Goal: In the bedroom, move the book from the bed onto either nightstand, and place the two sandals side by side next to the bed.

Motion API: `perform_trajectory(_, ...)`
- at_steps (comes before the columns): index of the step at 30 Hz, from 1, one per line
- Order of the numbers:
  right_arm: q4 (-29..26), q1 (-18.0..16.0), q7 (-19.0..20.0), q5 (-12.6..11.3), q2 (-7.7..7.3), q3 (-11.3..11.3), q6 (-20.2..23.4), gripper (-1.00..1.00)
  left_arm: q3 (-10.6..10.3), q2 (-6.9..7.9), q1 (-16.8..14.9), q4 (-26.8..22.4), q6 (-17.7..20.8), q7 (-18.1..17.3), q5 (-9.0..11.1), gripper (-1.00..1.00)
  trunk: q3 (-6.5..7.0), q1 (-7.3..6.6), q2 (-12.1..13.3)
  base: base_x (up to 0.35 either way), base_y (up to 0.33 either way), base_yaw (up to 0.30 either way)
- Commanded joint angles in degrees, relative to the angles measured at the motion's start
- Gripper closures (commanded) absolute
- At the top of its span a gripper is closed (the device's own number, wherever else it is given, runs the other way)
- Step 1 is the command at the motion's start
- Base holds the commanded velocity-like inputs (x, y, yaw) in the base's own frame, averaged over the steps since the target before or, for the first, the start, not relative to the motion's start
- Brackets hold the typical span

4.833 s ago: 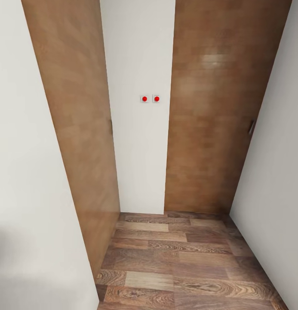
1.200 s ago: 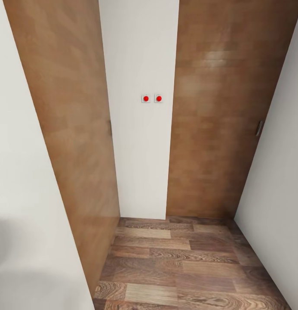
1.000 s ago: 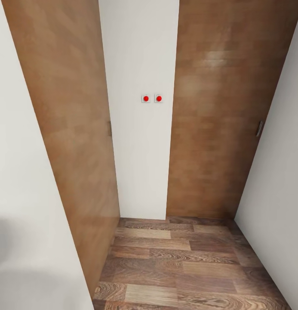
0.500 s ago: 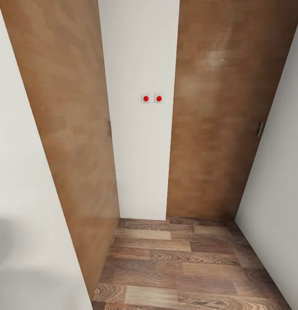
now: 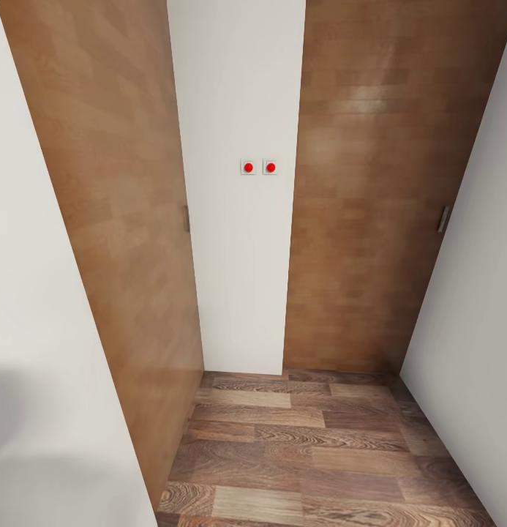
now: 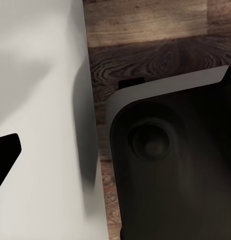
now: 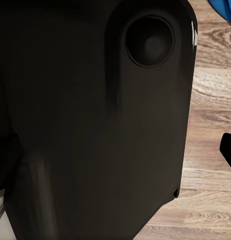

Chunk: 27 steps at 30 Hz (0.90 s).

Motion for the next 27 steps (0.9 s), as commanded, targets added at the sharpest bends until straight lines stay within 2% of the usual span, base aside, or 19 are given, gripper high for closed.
perform_trajectory(1,0.02,-0.02,0.03,-0.02,0.0,-0.06,-0.04,-1.0,-0.46,0.0,-0.03,0.04,-0.17,0.32,-0.07,-1.0,-0.04,0.0,-0.03,0.003,0.0,0.0)
perform_trajectory(16,-0.09,-0.02,0.03,0.05,0.0,0.01,-0.04,-1.0,-0.46,0.0,-0.03,0.04,-0.16,0.32,-0.07,-1.0,-0.04,0.0,-0.03,0.001,0.0,-0.001)
perform_trajectory(27,-0.15,-0.02,0.03,0.04,0.0,0.02,-0.04,-1.0,-0.46,0.0,-0.03,0.04,-0.16,0.32,-0.07,-1.0,-0.04,0.0,-0.03,0.0,0.0,-0.103)
